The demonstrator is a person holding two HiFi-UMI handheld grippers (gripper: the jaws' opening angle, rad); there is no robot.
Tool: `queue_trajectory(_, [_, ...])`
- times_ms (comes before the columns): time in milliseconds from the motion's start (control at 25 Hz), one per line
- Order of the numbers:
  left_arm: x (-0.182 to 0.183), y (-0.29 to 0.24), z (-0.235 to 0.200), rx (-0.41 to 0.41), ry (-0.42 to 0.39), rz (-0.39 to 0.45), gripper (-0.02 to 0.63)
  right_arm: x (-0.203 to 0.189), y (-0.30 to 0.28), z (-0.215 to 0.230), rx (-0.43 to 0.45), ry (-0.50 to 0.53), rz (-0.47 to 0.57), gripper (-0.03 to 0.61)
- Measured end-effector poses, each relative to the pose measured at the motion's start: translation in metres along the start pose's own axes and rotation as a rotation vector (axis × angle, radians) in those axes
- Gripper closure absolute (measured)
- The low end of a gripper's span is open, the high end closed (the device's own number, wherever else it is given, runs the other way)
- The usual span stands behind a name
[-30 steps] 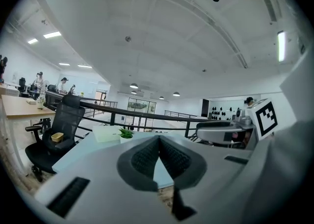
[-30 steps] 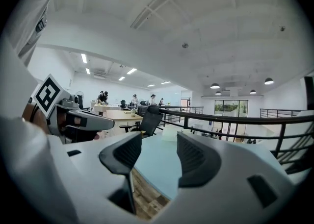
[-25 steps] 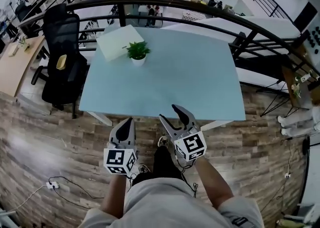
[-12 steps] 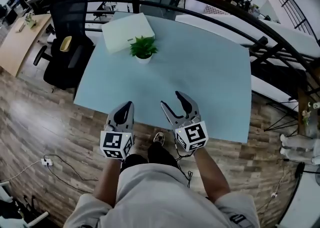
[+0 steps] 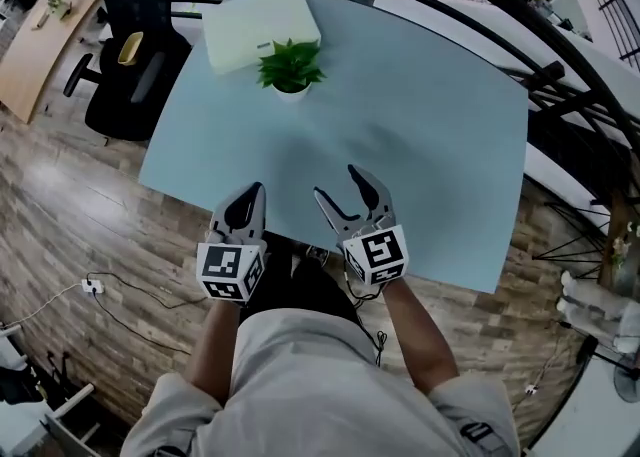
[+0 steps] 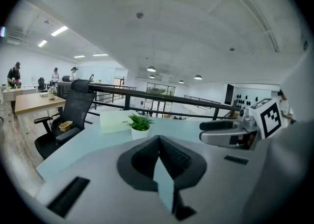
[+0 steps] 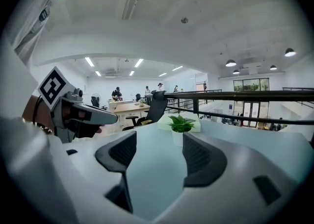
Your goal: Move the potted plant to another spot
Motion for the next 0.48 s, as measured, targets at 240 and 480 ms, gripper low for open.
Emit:
queue_trajectory(240, [-0.015, -0.024, -0.014, -0.002, 0.014, -0.036, 0.601, -0.013, -0.027, 0.003, 0.009, -0.007, -0.032, 0.275])
queue_trajectory(480, [-0.018, -0.054, -0.038, -0.014, 0.032, -0.060, 0.601, -0.022, -0.060, 0.008, 0.011, -0.024, -0.076, 0.265])
Point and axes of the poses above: the fingertips, and each gripper's own axes: y backward along the fingers, z to its right, x out of its top, the point moved 3 cm from there along y, backward along the fingers, and after that the axes turned 11 degrees about -z, right-handed, at the moved point
